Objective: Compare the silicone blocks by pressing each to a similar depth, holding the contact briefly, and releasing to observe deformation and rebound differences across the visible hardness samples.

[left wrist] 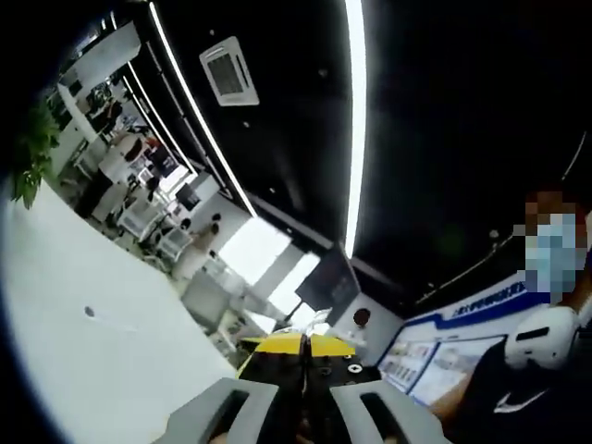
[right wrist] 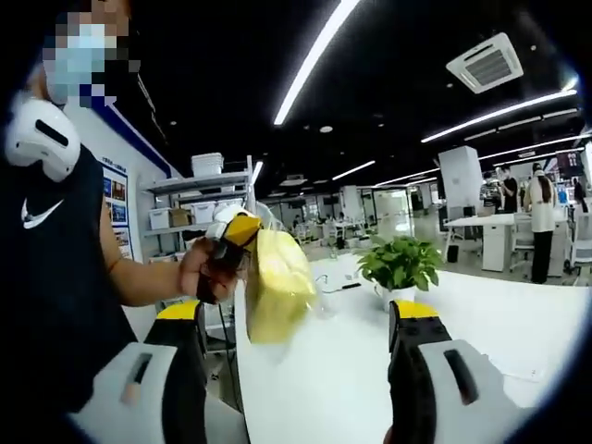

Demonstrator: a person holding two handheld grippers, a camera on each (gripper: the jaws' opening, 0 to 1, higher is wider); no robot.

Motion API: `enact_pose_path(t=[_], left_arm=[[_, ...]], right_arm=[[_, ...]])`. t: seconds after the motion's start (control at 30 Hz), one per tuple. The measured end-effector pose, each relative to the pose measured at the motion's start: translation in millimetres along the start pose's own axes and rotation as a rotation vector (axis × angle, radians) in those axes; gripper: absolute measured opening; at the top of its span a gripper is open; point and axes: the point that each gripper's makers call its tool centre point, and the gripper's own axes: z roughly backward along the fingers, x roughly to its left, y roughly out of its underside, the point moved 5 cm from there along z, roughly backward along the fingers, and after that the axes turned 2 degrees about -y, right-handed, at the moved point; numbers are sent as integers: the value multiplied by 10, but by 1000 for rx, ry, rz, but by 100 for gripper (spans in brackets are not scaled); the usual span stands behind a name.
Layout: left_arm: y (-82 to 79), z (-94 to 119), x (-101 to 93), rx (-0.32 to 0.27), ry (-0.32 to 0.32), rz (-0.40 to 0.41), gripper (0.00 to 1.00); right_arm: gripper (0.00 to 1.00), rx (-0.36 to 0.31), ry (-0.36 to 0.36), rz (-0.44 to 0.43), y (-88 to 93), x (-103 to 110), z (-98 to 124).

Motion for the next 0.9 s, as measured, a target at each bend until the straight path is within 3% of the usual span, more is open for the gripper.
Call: enact_pose_path(t=[0.23,0.47,0.9], left_arm=[[29,-10,-113,1,21,0,0],[73,-17,-208,1,37,2,0],[92,0,-221,0,33,-3,0]], right_arm=[[58,-33,-81,-14,-85,171,-145],[39,-65,-110,-31,-77,237,-196],[28,-84,-155,-98,-92,308,-211]])
